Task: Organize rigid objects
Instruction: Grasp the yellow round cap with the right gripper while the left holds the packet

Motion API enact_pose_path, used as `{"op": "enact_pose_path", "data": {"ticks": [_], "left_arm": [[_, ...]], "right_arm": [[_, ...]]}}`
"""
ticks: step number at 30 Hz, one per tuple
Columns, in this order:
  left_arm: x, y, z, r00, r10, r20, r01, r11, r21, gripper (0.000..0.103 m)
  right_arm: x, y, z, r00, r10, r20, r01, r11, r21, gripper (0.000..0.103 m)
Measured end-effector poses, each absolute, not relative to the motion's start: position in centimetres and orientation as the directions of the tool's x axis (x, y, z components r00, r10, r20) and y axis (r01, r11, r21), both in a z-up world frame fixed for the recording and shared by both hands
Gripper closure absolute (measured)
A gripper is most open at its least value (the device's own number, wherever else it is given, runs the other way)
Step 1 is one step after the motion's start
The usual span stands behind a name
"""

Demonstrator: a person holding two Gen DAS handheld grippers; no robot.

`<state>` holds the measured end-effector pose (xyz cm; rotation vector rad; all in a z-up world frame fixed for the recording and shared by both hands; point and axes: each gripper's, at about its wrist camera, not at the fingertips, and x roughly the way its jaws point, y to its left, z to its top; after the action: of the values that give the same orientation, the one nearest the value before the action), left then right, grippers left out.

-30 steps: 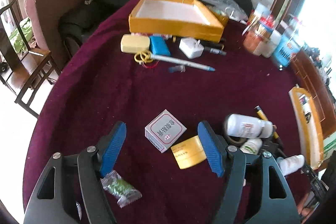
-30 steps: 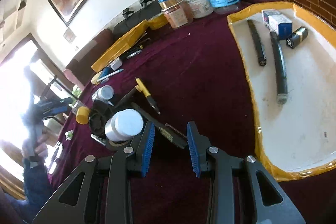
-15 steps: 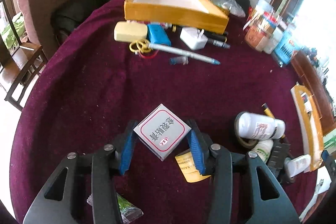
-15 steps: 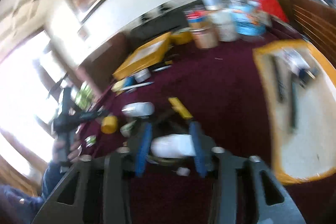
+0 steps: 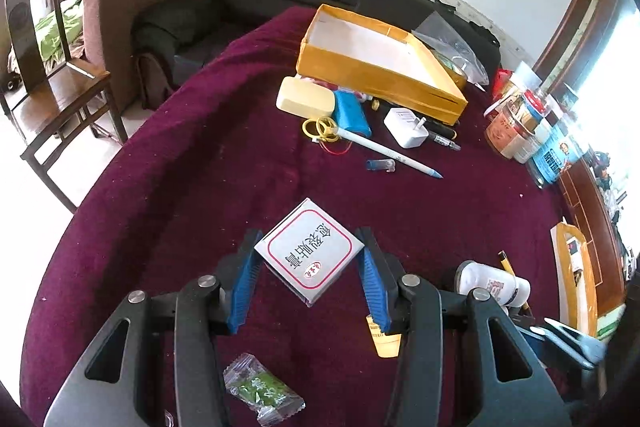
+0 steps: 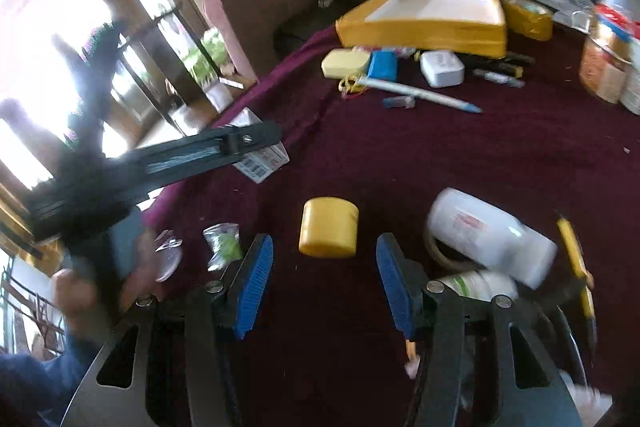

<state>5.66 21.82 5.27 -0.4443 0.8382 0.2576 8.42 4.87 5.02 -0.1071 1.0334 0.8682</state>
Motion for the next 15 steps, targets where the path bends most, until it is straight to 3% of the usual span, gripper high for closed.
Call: {"op": "enact_pose_path", "data": {"ticks": [6, 8, 15], "left_arm": [[5.7, 21.8, 5.2, 0.642, 0.047, -0.765, -0.394, 0.876, -0.277, 0.057], [5.7, 21.6, 5.2, 0.64, 0.048, -0.767, -0.39, 0.88, -0.27, 0.057], [5.6, 21.3, 5.3, 0.644, 0.042, -0.764, -0.371, 0.89, -0.265, 0.057]], "right_arm": [[10.0, 7.9, 2.1, 0.174, 0.543, -0.822, -0.642, 0.695, 0.324, 0.054], [9.9, 8.6, 1.1, 0.176, 0.51, -0.842, -0.639, 0.709, 0.297, 0.068], [7.2, 5.5, 2.8, 0.211, 0.614, -0.761, -0.657, 0.665, 0.355, 0.067]]}}
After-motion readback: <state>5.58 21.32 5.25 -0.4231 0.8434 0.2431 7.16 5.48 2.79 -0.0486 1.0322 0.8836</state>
